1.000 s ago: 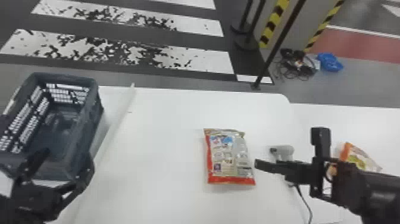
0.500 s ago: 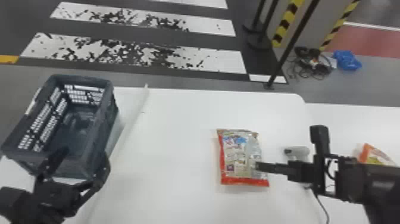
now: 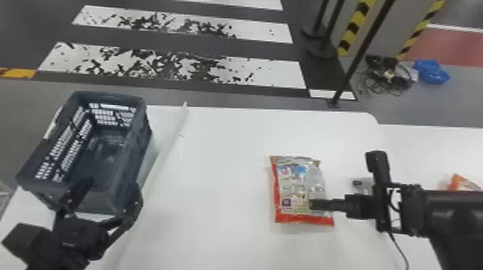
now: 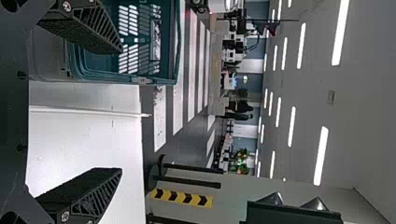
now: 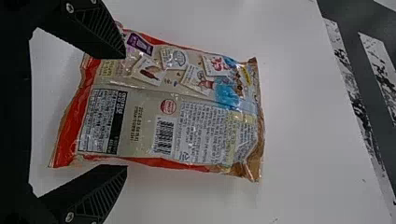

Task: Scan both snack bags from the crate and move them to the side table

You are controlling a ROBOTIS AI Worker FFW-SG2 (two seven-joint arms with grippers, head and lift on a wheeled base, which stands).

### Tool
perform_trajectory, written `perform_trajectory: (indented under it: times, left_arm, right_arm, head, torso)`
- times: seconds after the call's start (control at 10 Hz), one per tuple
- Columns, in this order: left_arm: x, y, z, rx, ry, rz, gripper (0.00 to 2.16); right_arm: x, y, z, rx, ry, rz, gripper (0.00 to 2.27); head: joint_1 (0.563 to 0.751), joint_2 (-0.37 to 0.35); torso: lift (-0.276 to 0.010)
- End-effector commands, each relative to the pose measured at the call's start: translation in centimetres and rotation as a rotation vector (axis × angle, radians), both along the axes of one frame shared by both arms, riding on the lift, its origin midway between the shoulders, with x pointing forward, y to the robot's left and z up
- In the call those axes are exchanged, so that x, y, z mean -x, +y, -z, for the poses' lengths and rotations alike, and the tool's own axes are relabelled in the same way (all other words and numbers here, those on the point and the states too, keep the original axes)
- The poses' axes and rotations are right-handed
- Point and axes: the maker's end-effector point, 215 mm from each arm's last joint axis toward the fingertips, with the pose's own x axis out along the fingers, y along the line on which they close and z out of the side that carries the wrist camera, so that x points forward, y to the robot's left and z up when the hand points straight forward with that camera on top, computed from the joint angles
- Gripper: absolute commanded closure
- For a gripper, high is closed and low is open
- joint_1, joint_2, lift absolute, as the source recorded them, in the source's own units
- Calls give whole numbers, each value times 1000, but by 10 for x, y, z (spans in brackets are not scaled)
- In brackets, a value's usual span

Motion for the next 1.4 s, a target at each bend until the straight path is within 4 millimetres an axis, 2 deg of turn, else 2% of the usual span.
perform_trajectory:
  times: [0.0,0.2,0.3,0.4,0.5,0.6,0.7,1.0,1.3]
  left_arm:
    - [0,1,1,-1,1,0,97]
    - [0,1,-2,-2,-11,-1,97]
    - [0,2,-2,-1,-12,-3,97]
    - [0,2,-2,-2,-13,-3,97]
    - [0,2,-3,-2,-18,-3,97]
    - [0,2,-3,-2,-18,-3,97]
    - [0,2,-4,-2,-19,-3,97]
    - [0,2,-4,-4,-21,-3,97]
    - [0,2,-4,-5,-19,-2,97]
  right_arm:
    - [-1,2,10,24,11,-24,97]
    - [-1,7,22,35,36,-56,134]
    - [1,8,27,51,44,-69,326]
    - [0,9,30,74,40,-88,829]
    - [-1,7,33,104,30,-104,1669]
    - [-10,6,29,128,-33,-129,2118]
    - [-16,3,25,143,-83,-138,2246]
    - [-21,-13,-6,130,-157,-84,2246]
    - [-36,-51,-52,95,-224,34,2246]
  head:
    - [695,-129]
    - [695,-121]
    - [695,-117]
    - [695,-115]
    - [695,-114]
    - [695,-114]
    - [695,-115]
    - [695,-126]
    - [695,-156]
  torso:
    - [-29]
    - [-29]
    - [-29]
    - [-29]
    - [-29]
    - [-29]
    - [-29]
    - [-29]
    - [-29]
